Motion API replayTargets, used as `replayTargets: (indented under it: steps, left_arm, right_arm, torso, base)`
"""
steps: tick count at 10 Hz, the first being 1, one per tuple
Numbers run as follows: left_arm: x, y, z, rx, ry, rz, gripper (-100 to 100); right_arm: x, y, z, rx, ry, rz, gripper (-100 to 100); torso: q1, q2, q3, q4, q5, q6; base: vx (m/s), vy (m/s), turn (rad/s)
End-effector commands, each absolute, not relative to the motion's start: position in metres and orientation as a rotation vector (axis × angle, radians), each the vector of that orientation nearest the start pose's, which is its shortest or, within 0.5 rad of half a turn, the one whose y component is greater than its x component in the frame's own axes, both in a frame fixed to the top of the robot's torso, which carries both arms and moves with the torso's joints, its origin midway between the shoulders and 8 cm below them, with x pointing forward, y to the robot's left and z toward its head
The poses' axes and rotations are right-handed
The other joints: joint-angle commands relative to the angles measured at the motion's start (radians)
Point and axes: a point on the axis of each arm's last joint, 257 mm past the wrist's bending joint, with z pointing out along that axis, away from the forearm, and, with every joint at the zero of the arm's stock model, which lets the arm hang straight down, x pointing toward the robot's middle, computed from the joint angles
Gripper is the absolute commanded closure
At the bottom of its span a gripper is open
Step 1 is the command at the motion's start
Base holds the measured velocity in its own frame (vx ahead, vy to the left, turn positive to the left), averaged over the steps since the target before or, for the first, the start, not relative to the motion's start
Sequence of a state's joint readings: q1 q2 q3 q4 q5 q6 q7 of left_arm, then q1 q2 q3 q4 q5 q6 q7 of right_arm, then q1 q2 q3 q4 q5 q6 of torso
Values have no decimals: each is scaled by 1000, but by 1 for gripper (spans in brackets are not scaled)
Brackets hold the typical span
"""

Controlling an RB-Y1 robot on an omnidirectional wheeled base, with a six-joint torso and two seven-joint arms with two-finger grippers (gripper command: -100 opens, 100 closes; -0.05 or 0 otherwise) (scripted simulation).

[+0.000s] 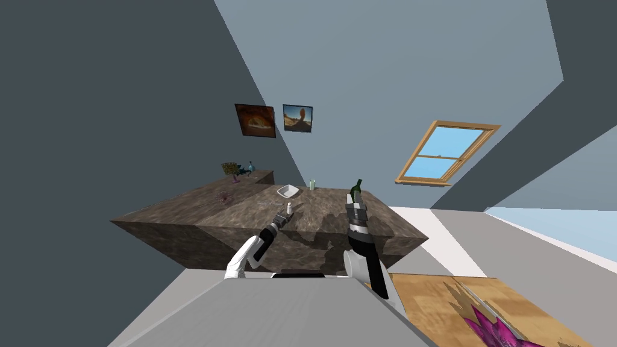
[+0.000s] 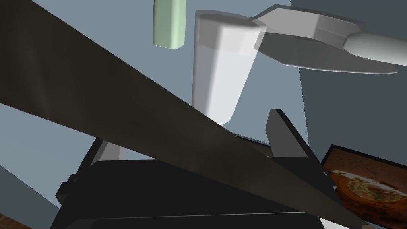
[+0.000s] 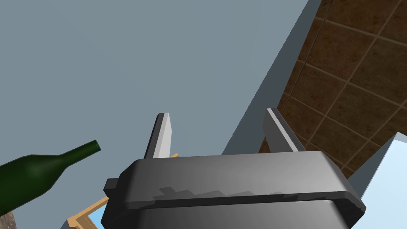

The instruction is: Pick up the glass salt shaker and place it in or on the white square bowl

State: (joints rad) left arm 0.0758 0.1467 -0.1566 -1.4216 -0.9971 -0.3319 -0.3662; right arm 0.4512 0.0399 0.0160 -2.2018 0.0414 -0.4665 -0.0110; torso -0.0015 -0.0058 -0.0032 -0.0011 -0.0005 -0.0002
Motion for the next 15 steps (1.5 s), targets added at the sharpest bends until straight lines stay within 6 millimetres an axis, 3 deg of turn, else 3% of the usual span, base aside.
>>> replayTargets:
  steps: [1, 2, 3, 4, 7, 8, 9, 13, 14, 15]
  left_arm:
    - [492, 135, -311, 273, 1663, -366, -100]
    - [490, 134, -311, 261, 1663, -380, -100]
    - [490, 135, -311, 264, 1663, -377, 0]
    - [500, 139, -310, 261, 1662, -374, -100]
    - [515, 145, -307, 255, 1660, -369, -100]
    - [511, 143, -308, 256, 1660, -370, -100]
    - [512, 143, -308, 256, 1660, -370, 100]
    - [512, 143, -308, 257, 1660, -370, 100]
    - [512, 143, -308, 257, 1660, -370, 0]
    - [503, 140, -310, 260, 1662, -373, 100]
  right_arm:
    - [369, -271, -1, 722, 647, 1306, 0]
    - [369, -271, -1, 722, 647, 1306, 0]
    - [369, -271, -1, 722, 647, 1306, 0]
    - [369, -271, -1, 722, 647, 1306, 0]
    - [369, -271, -1, 722, 647, 1306, 0]
    - [369, -271, -1, 722, 647, 1306, 0]
    - [369, -271, -1, 722, 647, 1306, 0]
    - [369, -271, -1, 722, 647, 1306, 0]
    - [369, -271, -1, 722, 647, 1306, 0]
    - [369, -271, -1, 722, 647, 1306, 0]
  torso:
    - [0, 0, 0, 0, 0, 0]
    - [1, -3, -2, -1, 0, 0]
    - [1, 1, 0, 0, 0, 0]
    - [1, 4, 2, 1, 0, 0]
    - [-1, 6, 3, 1, 0, 0]
    - [-1, 6, 3, 1, 0, 0]
    - [0, 6, 3, 1, 0, 0]
    - [2, 6, 3, 1, 0, 0]
    - [2, 6, 3, 1, 0, 0]
    - [2, 6, 3, 1, 0, 0]
  base:
    - [144, -13, -33]
    - [69, -3, -3]
    - [12, -1, 1]
    - [6, -22, -35]
    - [-2, -41, -23]
    - [0, -13, -3]
    - [0, 0, 0]
    - [0, 0, 0]
    - [0, 0, 0]
    - [4, 30, 33]
